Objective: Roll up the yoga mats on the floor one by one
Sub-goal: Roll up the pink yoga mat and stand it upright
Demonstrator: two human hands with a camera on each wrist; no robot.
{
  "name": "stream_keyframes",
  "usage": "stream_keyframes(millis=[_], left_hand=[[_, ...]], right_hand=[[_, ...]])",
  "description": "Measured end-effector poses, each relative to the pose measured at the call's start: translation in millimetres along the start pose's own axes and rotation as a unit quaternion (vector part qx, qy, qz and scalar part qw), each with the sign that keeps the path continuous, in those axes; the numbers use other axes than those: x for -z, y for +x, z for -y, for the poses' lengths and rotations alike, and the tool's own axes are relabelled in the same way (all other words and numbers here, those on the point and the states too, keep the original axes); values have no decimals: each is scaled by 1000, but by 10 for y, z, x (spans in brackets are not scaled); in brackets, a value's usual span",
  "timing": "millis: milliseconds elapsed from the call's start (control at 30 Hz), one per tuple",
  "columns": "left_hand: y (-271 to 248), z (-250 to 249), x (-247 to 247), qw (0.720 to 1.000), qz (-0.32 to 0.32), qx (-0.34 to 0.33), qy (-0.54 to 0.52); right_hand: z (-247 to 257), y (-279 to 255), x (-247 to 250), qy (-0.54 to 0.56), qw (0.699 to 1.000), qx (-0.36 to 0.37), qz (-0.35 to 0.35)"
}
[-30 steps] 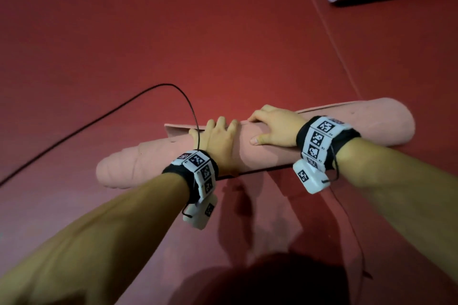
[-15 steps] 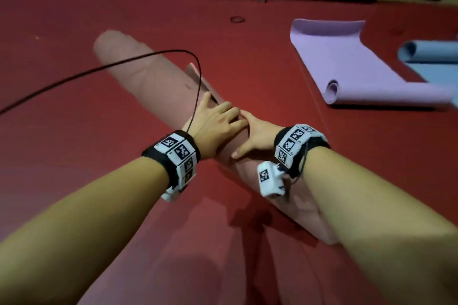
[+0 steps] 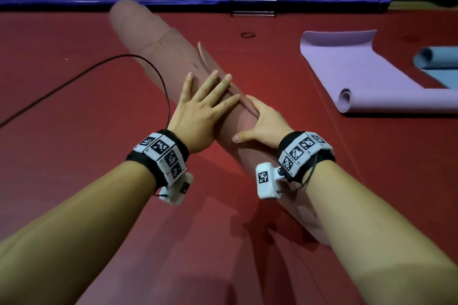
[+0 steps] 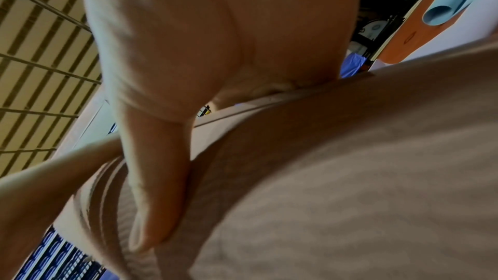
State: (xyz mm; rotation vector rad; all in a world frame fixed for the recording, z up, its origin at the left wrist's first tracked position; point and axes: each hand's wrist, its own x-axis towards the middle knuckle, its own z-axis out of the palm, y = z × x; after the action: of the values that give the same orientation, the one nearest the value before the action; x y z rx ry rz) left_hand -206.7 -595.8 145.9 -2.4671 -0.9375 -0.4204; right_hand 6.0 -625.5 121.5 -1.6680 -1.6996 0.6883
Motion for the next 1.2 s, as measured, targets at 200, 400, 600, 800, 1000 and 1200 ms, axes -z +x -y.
stream_keyframes(millis=[200, 400, 600, 800, 1000, 1200], left_hand=[[195, 26, 242, 949, -82, 218, -212], [502, 111, 376, 672, -192, 402, -592], [978, 20, 574, 639, -184, 293, -687], [1245, -229, 557, 698, -183, 224, -655], [1146, -418, 171, 655, -97, 280, -695], [1373, -191, 601, 635, -177, 263, -705]], right_hand=[[-55, -30, 102, 57, 996, 4, -68], [51, 90, 135, 168, 980, 32, -105], [268, 165, 331, 243, 957, 68, -141], [346, 188, 778, 233, 946, 117, -194], [-52, 94, 515, 234, 949, 66, -200], [-92, 210, 375, 244, 947, 66, -199]])
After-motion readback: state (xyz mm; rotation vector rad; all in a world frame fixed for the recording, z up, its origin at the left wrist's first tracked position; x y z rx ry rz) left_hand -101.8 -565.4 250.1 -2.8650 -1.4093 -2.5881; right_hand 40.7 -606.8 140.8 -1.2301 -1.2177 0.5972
